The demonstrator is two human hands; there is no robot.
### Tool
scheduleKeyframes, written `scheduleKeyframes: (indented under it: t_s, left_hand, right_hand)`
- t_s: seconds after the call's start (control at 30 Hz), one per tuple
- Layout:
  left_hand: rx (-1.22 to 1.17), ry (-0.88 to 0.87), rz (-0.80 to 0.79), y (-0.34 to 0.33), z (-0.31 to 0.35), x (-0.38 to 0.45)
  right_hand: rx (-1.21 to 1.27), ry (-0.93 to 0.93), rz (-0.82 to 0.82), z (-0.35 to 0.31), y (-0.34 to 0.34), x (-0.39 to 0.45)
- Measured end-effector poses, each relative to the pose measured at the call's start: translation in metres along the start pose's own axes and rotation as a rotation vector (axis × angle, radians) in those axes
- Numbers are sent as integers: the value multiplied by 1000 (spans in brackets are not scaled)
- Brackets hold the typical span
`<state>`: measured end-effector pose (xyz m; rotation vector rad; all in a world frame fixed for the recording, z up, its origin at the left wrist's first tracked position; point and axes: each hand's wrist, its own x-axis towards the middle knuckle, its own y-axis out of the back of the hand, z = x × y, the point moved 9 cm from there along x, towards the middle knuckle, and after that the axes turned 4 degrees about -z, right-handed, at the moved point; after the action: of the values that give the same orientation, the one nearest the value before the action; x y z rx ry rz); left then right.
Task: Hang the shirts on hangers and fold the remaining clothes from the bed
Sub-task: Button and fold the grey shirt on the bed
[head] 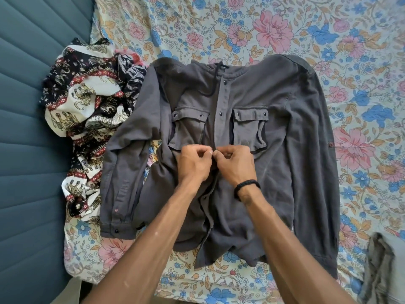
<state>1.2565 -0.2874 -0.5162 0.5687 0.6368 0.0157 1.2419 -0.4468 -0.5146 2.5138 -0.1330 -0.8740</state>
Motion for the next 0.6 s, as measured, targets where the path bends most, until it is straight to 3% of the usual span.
scheduleKeyframes:
  t_s: [0.07,0.17,0.23,0.3,0.43,0.6]
  left_hand:
    - [171,25,-45,3,1,5]
    - [166,-169,138,22,28,21]
    - [216,-289,240,27,48,37]
    - [226,-318,212,21,58,62]
    - [277,-179,35,-7,56,101]
    - [392,-102,91,-21,55,104]
  right_hand:
    - [-71,-33,8,-5,8,12]
    - [-59,38,234,-38,25,39]
    - [-120,63,235,-57,17,56]
    - [-175,31,209,-58,7,71]
    - [-130,28,204,-40,2,85]
    - [180,-41,267,-3,13,86]
